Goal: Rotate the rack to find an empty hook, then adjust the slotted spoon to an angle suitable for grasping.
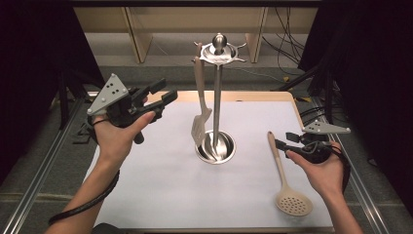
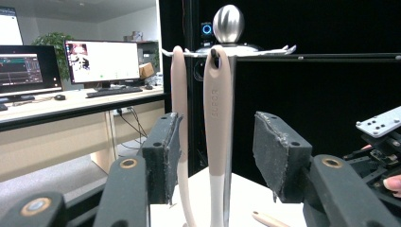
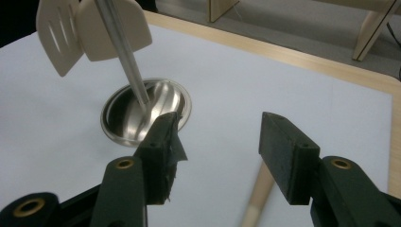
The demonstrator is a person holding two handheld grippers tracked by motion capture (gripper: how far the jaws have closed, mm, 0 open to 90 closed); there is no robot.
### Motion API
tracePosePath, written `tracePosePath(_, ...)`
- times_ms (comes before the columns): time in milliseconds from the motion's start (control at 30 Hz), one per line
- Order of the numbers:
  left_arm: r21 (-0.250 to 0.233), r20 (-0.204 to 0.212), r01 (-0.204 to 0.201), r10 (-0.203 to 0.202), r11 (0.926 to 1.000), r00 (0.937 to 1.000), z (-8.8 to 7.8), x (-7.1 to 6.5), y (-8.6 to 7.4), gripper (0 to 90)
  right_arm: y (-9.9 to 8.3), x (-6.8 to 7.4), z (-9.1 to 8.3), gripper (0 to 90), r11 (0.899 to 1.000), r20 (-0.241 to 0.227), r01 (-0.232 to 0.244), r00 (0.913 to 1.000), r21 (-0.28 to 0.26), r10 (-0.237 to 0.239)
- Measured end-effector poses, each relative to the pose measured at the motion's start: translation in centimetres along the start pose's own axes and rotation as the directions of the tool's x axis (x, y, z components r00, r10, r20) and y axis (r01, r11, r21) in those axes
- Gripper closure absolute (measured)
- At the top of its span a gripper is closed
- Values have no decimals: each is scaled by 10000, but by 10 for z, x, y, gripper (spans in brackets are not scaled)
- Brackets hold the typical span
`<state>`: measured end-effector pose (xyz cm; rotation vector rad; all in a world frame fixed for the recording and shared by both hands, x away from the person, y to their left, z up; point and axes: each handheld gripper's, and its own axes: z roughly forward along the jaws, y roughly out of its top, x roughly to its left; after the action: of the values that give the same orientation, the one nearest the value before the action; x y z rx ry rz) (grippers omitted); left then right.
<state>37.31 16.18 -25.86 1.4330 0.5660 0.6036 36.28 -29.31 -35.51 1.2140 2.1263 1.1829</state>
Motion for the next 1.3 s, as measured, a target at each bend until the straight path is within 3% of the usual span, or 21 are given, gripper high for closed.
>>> tracePosePath(100, 4, -82, -5, 5, 10000, 10000, -2, 0, -2, 501, -2, -4, 2, 481, 9999, 48, 73, 10000, 93, -73)
tracePosePath(200, -37, -128, 17, -17, 10000, 9999, -3, -1, -5, 497, -6, -5, 5, 481, 9990, 54, -298, 9995, 331, 296)
tracePosePath(267, 13, -152, -50, 50, 10000, 9999, -5, -2, -7, 493, -8, -10, 7, 481, 9983, 320, -194, 9993, 555, 176)
tracePosePath(300, 34, -162, -68, 69, 10000, 9998, -6, -3, -9, 491, -10, -11, 8, 482, 9940, 209, -580, 9982, 930, 563)
tracePosePath(400, 121, -163, -44, 46, 9999, 9999, -9, -3, -13, 486, -15, -21, 15, 493, 9844, 382, -607, 9977, 1652, 551)
tracePosePath(433, 163, -167, -44, 47, 9999, 9999, -10, -3, -14, 486, -17, -23, 17, 497, 9789, 487, -629, 9973, 1946, 544)
tracePosePath(467, 172, -165, 0, 2, 9999, 9999, -10, -3, -16, 485, -18, -24, 20, 501, 9699, 342, -996, 9949, 2223, 944)
tracePosePath(533, 202, -176, 27, -23, 9998, 9998, -11, -3, -18, 485, -21, -28, 25, 503, 9615, 470, -938, 9953, 2584, 844)
tracePosePath(567, 222, -185, 57, -53, 9997, 9998, -12, -2, -20, 484, -23, -31, 28, 507, 9598, 253, -880, 9961, 2665, 843)
tracePosePath(600, 240, -192, 37, -32, 9997, 9998, -12, -2, -20, 484, -24, -32, 29, 511, 9498, 35, -1120, 9932, 2920, 1160)
tracePosePath(667, 282, -205, 50, -44, 9996, 9998, -12, -2, -22, 484, -28, -35, 35, 520, 9369, 203, -1234, 9921, 3270, 1236)
tracePosePath(800, 346, -208, 49, -42, 9994, 9998, -12, -2, -23, 484, -32, -40, 43, 531, 9252, 145, -1110, 9934, 3628, 1136)
tracePosePath(833, 350, -204, 57, -50, 9994, 9998, -12, -2, -23, 484, -33, -41, 44, 533, 9163, 167, -1160, 9928, 3834, 1187)
tracePosePath(867, 345, -203, 59, -52, 9994, 9998, -12, -2, -23, 483, -33, -39, 45, 537, 9101, 637, -1186, 9928, 3971, 1016)
tracePosePath(900, 338, -199, 57, -50, 9994, 9998, -12, -2, -23, 484, -34, -41, 47, 539, 9114, 617, -1040, 9943, 3982, 864)
tracePosePath(1000, 322, -180, 83, -78, 9994, 9998, -12, -2, -23, 483, -35, -42, 52, 546, 8923, 622, -1016, 9946, 4399, 827)
tracePosePath(1067, 340, -178, 74, -68, 9994, 9998, -11, -2, -24, 482, -34, -40, 56, 547, 8807, 749, -1395, 9901, 4527, 1184)
tracePosePath(1133, 377, -165, 92, -86, 9992, 9998, -11, -2, -25, 481, -35, -42, 59, 543, 8765, 729, -1239, 9922, 4652, 1016)
tracePosePath(1200, 386, -175, 94, -88, 9992, 9998, -11, -2, -25, 481, -33, -41, 63, 536, 8589, 803, -1486, 9889, 4901, 1253)
tracePosePath(1267, 383, -191, 83, -75, 9992, 9998, -12, -2, -25, 480, -34, -43, 67, 536, 8587, 820, -1406, 9900, 4928, 1150)
tracePosePath(1300, 383, -192, 92, -85, 9992, 9998, -12, -2, -25, 479, -33, -41, 68, 536, 8505, 953, -1557, 9876, 5024, 1245)
